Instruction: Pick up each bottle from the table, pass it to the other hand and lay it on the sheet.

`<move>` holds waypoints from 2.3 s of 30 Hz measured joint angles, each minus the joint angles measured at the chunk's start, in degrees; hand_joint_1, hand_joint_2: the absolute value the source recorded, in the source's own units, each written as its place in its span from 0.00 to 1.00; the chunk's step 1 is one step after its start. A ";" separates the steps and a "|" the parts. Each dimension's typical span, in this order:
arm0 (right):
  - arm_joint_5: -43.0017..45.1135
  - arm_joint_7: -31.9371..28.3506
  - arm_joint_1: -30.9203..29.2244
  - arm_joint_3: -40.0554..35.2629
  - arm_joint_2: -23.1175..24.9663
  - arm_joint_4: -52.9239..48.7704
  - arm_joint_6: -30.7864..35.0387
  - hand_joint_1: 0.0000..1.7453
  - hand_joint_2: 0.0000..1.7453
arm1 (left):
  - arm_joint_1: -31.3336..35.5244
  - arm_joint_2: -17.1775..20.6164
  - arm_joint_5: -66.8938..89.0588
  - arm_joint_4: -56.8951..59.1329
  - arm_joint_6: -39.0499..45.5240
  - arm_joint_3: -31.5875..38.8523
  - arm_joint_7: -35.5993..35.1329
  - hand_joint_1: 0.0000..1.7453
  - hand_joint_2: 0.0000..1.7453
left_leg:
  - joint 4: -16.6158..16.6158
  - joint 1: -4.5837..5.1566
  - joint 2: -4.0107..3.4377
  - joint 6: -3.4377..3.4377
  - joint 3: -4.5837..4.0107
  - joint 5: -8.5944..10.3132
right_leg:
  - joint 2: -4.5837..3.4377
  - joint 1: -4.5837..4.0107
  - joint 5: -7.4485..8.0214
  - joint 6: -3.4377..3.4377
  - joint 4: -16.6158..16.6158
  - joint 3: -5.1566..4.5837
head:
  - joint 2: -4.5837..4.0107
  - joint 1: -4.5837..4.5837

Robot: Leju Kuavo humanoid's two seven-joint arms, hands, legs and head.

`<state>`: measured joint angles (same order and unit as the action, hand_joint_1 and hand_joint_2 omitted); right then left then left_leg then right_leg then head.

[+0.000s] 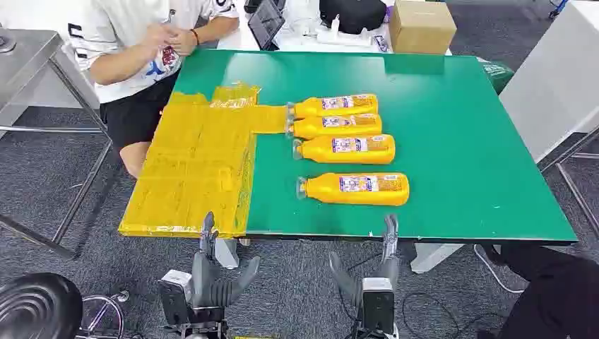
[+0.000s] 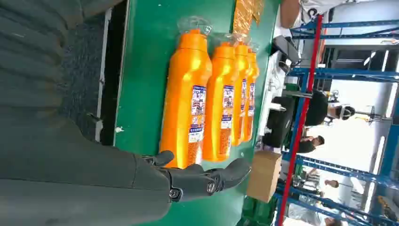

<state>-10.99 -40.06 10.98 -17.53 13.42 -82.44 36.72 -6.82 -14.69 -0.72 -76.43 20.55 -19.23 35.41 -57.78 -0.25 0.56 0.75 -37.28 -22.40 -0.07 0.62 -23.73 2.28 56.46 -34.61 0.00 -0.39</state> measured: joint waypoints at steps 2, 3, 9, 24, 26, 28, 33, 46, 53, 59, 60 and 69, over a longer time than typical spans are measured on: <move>-0.02 0.00 0.01 -0.02 0.00 0.00 0.18 0.00 1.00 | 0.00 0.00 0.00 0.00 0.00 0.00 0.00 0.00 1.00 | 0.00 0.00 0.00 0.00 0.00 0.00 | 0.00 0.00 0.00 0.00 0.00 0.00 | 0.00 0.00; -0.04 0.00 0.01 -0.02 0.00 0.00 0.26 0.00 1.00 | 0.00 0.00 0.00 0.02 0.00 0.00 0.00 0.00 1.00 | 0.00 0.00 0.00 0.00 0.00 0.00 | 0.00 0.00 0.00 0.00 0.00 0.00 | 0.00 0.00; -0.09 0.00 0.01 -0.02 0.02 0.00 0.33 0.00 1.00 | 0.00 0.00 0.00 0.02 0.00 0.00 0.00 0.00 1.00 | 0.00 0.00 0.00 0.00 0.00 0.00 | 0.00 0.00 0.00 0.00 0.00 0.00 | 0.00 0.00; -24.82 14.13 -0.96 0.09 -3.22 -1.25 2.36 0.00 1.00 | 0.00 0.02 0.09 0.02 -1.99 0.35 0.52 0.00 1.00 | 0.00 0.01 0.01 0.01 -0.01 0.00 | 0.00 0.01 0.01 0.01 0.00 0.02 | 0.00 0.00; -29.60 19.17 -2.19 1.27 -5.21 -3.13 0.23 0.00 1.00 | 0.01 0.02 1.25 0.02 -2.47 0.68 0.87 0.00 1.00 | 0.00 0.03 0.01 0.02 -0.01 0.01 | 0.00 0.02 0.02 0.03 -0.01 0.02 | 0.00 0.02; -33.58 23.35 -4.30 2.93 -7.50 -4.31 -2.39 0.00 1.00 | 0.11 0.00 2.58 0.00 -2.73 1.01 1.03 0.00 1.00 | -0.01 0.05 0.00 0.06 -0.01 0.04 | 0.00 0.03 0.06 0.04 -0.01 0.02 | 0.00 0.00; -36.41 27.65 -8.96 5.55 -10.86 -4.74 -7.12 0.00 1.00 | 1.00 -0.04 5.09 -0.04 -3.28 1.60 0.81 0.00 1.00 | -0.02 0.09 0.00 0.18 -0.01 0.13 | 0.00 0.06 0.12 0.10 -0.01 0.02 | 0.00 0.00; -37.80 36.72 -29.70 7.76 -18.99 11.87 -22.40 0.00 1.00 | 5.56 -1.46 8.50 0.50 -8.11 4.04 0.15 0.00 1.00 | -0.04 0.08 0.03 0.28 -0.01 0.23 | 0.01 0.05 0.19 0.18 0.01 0.08 | 0.00 0.00; -36.18 36.52 -33.68 7.48 -19.56 18.56 -26.10 0.00 1.00 | 6.08 -1.60 8.59 1.18 -8.72 4.59 0.07 0.00 1.00 | -0.05 0.08 0.03 0.28 -0.09 0.22 | 0.01 0.04 0.18 0.19 0.01 0.06 | 0.00 0.02; -33.66 36.33 -43.71 4.38 -18.52 31.13 -34.30 0.00 1.00 | 7.99 -1.68 8.68 3.03 -10.18 4.70 0.07 0.00 1.00 | -0.04 0.07 -0.02 0.22 -0.15 0.30 | 0.00 0.03 0.23 0.21 0.03 -0.02 | 0.00 0.00; -33.07 35.82 -46.57 3.32 -17.96 34.98 -36.18 0.00 1.00 | 8.42 -1.70 8.72 3.74 -10.49 4.70 0.11 0.00 1.00 | -0.04 0.07 -0.04 0.24 -0.14 0.36 | 0.00 0.03 0.33 0.12 0.03 -0.05 | 0.00 0.02; -29.24 32.65 -55.24 -2.21 -14.49 47.19 -42.97 0.00 1.00 | 10.16 -1.77 9.20 7.02 -11.28 4.66 0.46 0.00 1.00 | -0.05 0.06 0.02 0.28 -0.17 0.41 | 0.01 0.02 0.34 0.09 0.04 -0.06 | 0.00 0.00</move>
<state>-40.24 -7.41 -44.26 -19.74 -1.07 -35.25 -6.25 3.34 -16.46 8.48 -69.42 9.27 -14.58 35.87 -57.83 -0.19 0.59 1.03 -37.45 -21.99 -0.06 0.64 -23.39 2.38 56.50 -34.68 0.00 -0.39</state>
